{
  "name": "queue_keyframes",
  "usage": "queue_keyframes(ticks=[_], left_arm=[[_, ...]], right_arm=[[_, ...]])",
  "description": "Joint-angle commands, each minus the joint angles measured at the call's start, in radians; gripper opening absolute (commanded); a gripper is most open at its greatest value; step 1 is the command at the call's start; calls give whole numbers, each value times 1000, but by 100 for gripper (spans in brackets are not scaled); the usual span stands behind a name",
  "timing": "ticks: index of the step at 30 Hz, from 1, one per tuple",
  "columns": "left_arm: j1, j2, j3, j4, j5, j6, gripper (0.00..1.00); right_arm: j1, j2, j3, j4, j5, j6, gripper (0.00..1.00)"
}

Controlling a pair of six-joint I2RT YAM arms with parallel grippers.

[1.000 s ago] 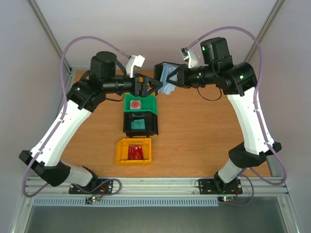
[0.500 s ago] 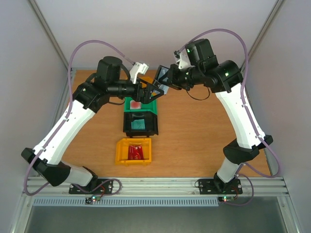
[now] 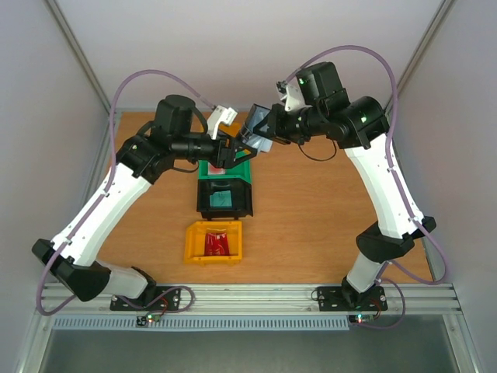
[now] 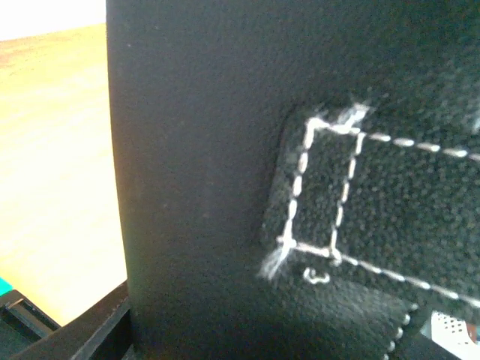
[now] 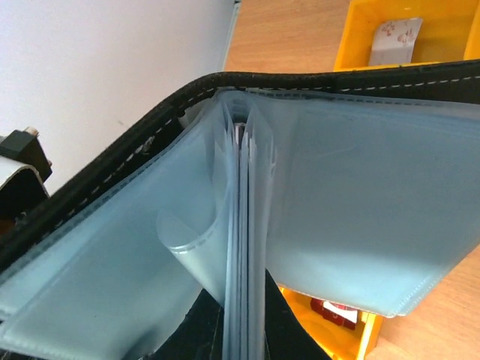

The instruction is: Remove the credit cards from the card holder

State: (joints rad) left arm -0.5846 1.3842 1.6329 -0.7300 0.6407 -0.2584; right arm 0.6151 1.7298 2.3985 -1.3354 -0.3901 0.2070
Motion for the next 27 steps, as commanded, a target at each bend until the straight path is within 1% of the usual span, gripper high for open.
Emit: queue_keyframes(ticks=[1,2,3,5,7,11,13,15,16,20,22,25,27], left_arm=[[-12,6,9,54,45,12,60],[-12,11,26,38,34,13,66],[-12,19,45,0,20,13,68],[-12,33,77,-40,13,35,69],[-11,33,78,-43,7,63,70],[-11,-5,-3,6,19,85,70],[-12,-45,-75,78,32,87,70],[-12,-92,-192,211,46,79,65],[-12,-113,-242,264,41,47,61],[-13,-160,-378,386,51,11,36],[-14,-185,-444,464,56,9,26],[-16,-223,-546,588,78,-45,18],[-22,-252,-603,661,95,-92,16]], right_arm=[[15,2,14,-24,-141,-95,1],[15,3,14,-33,-153,-105,1],[15,2,14,-43,-157,-110,1],[15,-1,14,-58,-158,-104,1],[14,-4,2,-76,-160,-89,1],[14,-26,-38,-113,-135,-145,1],[15,-43,-83,-112,-142,-182,1],[15,-59,-156,-105,-175,-190,1],[15,-69,-190,-98,-188,-220,1],[16,-133,-352,-40,-195,-281,1],[17,-160,-414,-8,-199,-300,1],[17,-196,-486,32,-200,-306,1],[16,-224,-529,74,-197,-306,1]])
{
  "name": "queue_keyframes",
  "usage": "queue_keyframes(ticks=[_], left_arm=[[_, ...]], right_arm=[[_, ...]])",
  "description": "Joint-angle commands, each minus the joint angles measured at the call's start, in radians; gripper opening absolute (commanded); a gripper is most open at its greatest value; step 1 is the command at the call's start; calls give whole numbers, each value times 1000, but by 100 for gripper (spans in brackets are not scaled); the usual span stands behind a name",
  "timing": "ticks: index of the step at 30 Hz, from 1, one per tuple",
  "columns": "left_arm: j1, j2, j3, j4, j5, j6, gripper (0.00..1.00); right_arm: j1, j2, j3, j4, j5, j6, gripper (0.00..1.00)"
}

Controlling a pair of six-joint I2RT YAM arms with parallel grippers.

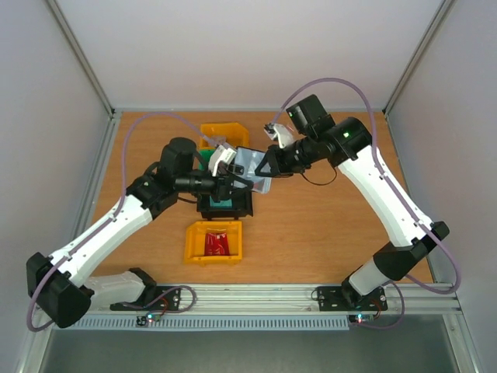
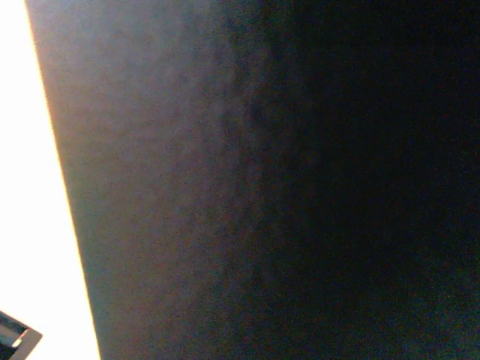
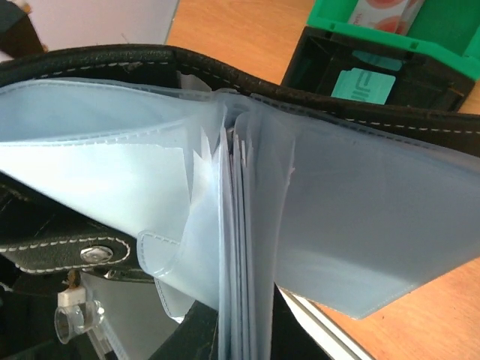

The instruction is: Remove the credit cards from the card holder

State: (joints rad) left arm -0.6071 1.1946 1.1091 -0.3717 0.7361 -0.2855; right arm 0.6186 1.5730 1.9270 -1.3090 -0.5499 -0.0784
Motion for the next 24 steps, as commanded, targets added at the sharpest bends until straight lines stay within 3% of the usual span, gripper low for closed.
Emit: queue_keyframes(ticks=[1,5,9,12,15,17,21,24], left_arm=[[-4,-80,-104,335,6,-85,16],[-23,-89,-123,361,11,-124,15],[-42,-88,-130,378,-9,-129,1],[-45,-92,-135,403,-40,-161,0],[-35,-107,-143,418,-70,-222,0],[-30,-118,-166,490,-16,-263,0],[-28,-124,-259,746,88,-390,0],[-28,-117,-300,909,126,-486,0]], right_arm=[[13,-84,-81,70,-34,-18,1],[13,-91,-112,105,-24,-16,7],[13,-105,-181,190,-79,8,21],[12,-143,-240,281,-168,9,46],[-9,-194,-269,294,-210,-59,62],[-49,-256,-318,328,-287,-81,69],[-113,-326,-412,404,-466,-100,70],[-143,-365,-455,422,-475,-109,64]])
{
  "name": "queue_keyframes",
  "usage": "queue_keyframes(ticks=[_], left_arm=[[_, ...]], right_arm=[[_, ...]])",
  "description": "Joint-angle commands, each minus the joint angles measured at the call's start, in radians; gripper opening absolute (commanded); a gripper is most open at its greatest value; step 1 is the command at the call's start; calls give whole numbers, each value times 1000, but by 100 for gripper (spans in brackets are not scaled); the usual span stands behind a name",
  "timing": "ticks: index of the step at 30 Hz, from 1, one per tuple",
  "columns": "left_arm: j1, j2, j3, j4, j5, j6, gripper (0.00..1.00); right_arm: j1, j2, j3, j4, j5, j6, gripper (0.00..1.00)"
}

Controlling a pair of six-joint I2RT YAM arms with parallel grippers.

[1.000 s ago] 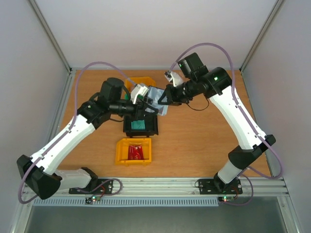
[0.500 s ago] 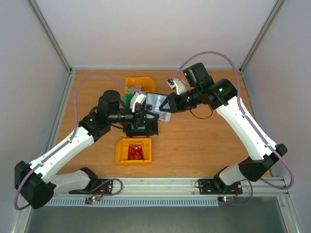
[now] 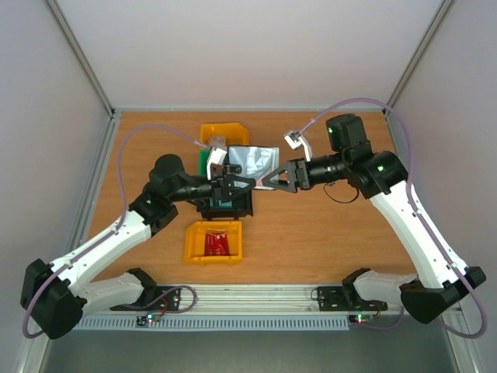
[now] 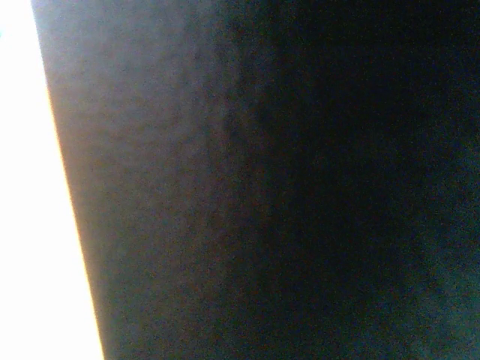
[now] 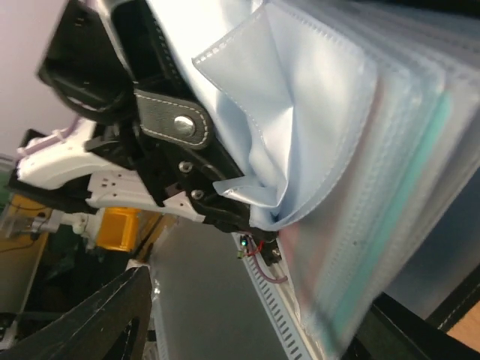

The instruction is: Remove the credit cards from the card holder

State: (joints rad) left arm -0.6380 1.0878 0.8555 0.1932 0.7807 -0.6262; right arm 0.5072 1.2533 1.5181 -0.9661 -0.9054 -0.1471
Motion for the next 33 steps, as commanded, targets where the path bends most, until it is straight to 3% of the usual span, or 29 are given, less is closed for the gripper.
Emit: queue_keyframes(ticks=[1,4,11,13,14,15,16,17,21,23,26,29,31,33], left_arm=[[3,-10,-48,361,97,-166,0],[2,-20,-52,376,121,-153,0],[0,-45,-68,396,168,-156,0],[0,-56,-76,375,153,-151,2],[2,-64,-77,317,124,-145,21],[6,-76,-70,237,83,-136,45],[9,-92,-58,144,30,-99,62],[9,-106,-42,23,-46,-59,68],[9,-101,12,-287,-327,184,78],[8,-82,21,-332,-347,251,79],[-1,-64,9,-330,-318,221,81],[-39,-43,6,-314,-308,180,87],[-81,-31,7,-293,-321,168,98],[-111,-18,17,-282,-341,171,99]], right_arm=[[-34,-54,-55,79,-100,-39,59],[-35,-52,-79,102,-78,-4,38],[-35,-59,-89,141,-68,27,2],[-35,-64,-89,158,-48,50,1],[-35,-67,-83,137,-16,49,1],[-35,-70,-74,99,37,42,1],[-35,-69,-60,47,106,35,1],[-35,-64,-42,-21,202,31,1],[-18,28,61,-306,549,66,1],[21,84,111,-417,768,90,1],[84,149,174,-511,941,106,1],[125,174,203,-512,963,104,1],[149,177,210,-487,932,93,1],[180,184,221,-478,918,65,1]])
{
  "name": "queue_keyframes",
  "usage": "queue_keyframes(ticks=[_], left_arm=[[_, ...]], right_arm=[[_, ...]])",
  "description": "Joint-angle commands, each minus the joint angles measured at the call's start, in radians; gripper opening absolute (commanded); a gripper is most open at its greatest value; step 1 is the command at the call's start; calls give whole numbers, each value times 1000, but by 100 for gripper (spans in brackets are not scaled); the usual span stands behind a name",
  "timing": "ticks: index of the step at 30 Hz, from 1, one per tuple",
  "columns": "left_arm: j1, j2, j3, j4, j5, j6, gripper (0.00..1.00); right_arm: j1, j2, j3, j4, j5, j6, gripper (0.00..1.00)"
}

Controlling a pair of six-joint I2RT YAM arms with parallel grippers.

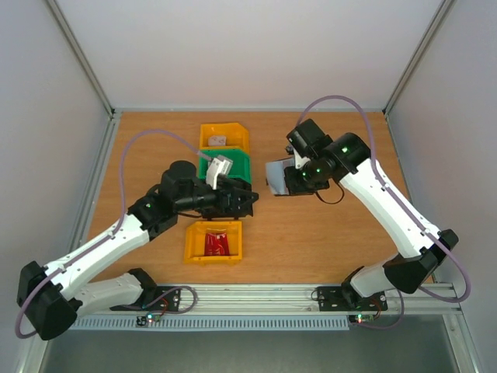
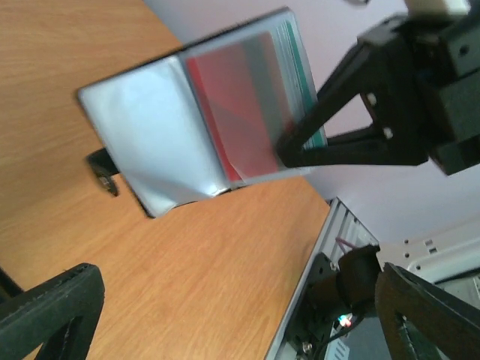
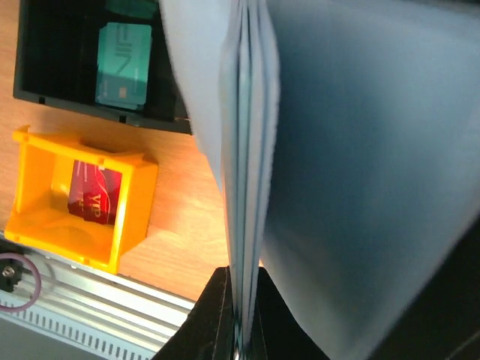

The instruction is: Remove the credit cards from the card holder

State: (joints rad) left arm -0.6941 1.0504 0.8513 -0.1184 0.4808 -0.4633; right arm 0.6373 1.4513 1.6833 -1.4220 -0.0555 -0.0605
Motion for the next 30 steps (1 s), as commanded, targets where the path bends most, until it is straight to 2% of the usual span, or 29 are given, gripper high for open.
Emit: queue_keyframes(ticks=[1,6,12,13,15,18,20,22,23,25,26,28,30], left_arm=[[-65,29,26,31,-53,8,99],[-65,46,26,26,-93,-33,99],[-57,-17,17,-63,-81,71,99],[-56,-27,15,-59,-53,75,99],[-55,-45,8,-3,89,75,99],[-55,-88,-29,204,292,66,99],[-56,-111,-54,342,366,28,99],[-56,-119,-56,371,407,8,99],[-56,-120,-53,363,407,2,96],[-56,-122,-47,336,389,-11,78],[-56,-125,-45,329,385,-13,65],[-56,-133,-44,326,386,-15,32],[-56,-136,-43,319,382,-20,8]], right_arm=[[62,-14,58,-14,37,-43,1],[68,-144,-56,166,-204,-154,1],[70,-362,-211,335,-454,-290,1],[70,-386,-228,359,-507,-304,1],[70,-422,-260,402,-588,-318,1],[70,-435,-271,405,-644,-332,1],[69,-437,-270,403,-669,-343,1],[69,-444,-275,418,-699,-353,1],[69,-448,-276,425,-718,-358,1],[69,-451,-278,435,-752,-368,1],[69,-453,-280,435,-760,-371,1],[69,-456,-280,426,-758,-376,1],[69,-464,-285,419,-748,-377,1]])
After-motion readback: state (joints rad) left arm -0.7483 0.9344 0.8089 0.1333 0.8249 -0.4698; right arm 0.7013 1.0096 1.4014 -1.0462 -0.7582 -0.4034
